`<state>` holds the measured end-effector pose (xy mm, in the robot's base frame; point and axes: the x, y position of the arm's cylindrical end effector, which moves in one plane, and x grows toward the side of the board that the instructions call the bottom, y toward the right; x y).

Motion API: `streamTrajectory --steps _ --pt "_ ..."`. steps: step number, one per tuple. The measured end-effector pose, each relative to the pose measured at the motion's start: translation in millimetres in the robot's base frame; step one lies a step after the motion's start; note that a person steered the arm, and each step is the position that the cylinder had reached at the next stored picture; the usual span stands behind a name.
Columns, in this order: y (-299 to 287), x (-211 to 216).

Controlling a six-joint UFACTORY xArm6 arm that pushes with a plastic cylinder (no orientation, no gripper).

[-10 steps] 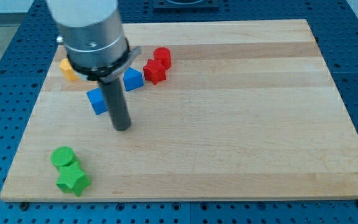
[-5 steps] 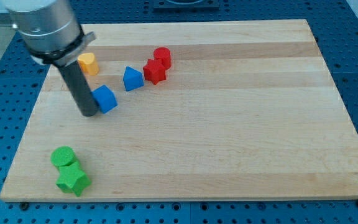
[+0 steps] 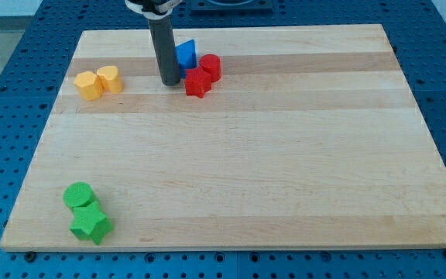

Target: Push the blue blocks towards the top center

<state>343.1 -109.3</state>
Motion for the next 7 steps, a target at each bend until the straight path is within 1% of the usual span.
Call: streamTrajectory --steps 1,2,3,4,7 --pt "-15.8 60.1" --pt "-23.6 145.6" --pt "-27.9 214.2" --pt "-27.5 273.3" --pt "-33.1 275.8"
